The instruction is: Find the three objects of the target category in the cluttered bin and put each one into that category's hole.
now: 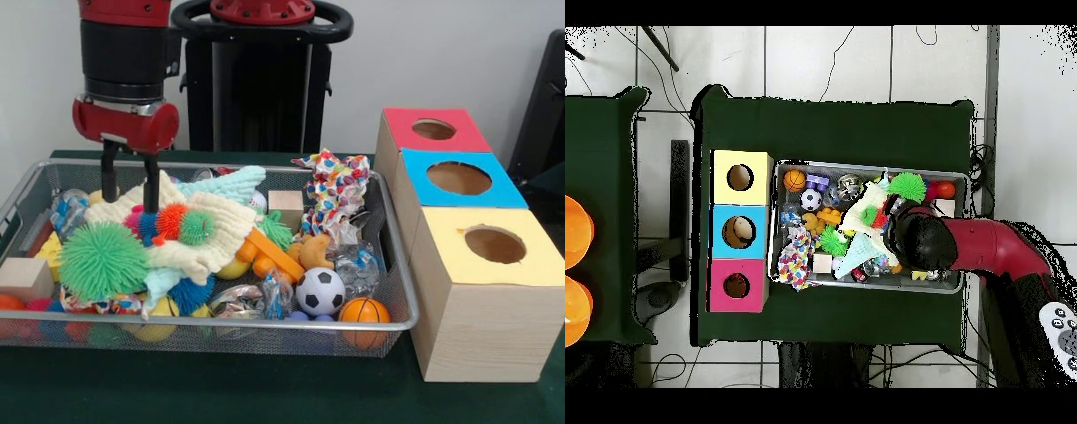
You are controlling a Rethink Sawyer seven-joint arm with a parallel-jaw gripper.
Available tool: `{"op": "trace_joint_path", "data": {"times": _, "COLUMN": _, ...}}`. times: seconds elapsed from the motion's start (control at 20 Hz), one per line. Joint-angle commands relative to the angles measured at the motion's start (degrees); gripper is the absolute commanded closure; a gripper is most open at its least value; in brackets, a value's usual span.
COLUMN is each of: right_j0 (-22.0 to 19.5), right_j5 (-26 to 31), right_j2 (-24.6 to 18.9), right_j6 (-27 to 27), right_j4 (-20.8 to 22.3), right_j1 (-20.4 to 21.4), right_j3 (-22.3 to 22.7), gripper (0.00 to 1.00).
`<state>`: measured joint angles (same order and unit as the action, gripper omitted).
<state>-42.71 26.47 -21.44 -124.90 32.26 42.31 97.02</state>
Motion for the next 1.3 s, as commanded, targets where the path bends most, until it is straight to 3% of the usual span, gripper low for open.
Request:
{"op": "trace_joint_path", "data": {"times": 0.05, "right_j0": 2.0, "right_j5": 5.1, "right_j2": -0.6, "right_j6": 1.5, "right_j4": -1.8, "right_j1": 1.0, "right_j3": 3.2, "gripper": 0.00}}
{"op": "trace_joint_path", "data": {"times": 0.8, "right_j0": 6.9, "right_j5": 2.5, "right_j2": 3.1, "right_j6": -3.4, "right_j4": -2.8, "right_j1": 2.3, "right_j3": 5.6, "gripper": 0.00}}
{"op": "trace_joint_path", "data": {"times": 1.3, "right_j0": 12.3, "right_j5": -1.2, "right_j2": 6.7, "right_j6": -8.5, "right_j4": -3.8, "right_j1": 0.3, "right_j3": 5.8, "gripper": 0.00}}
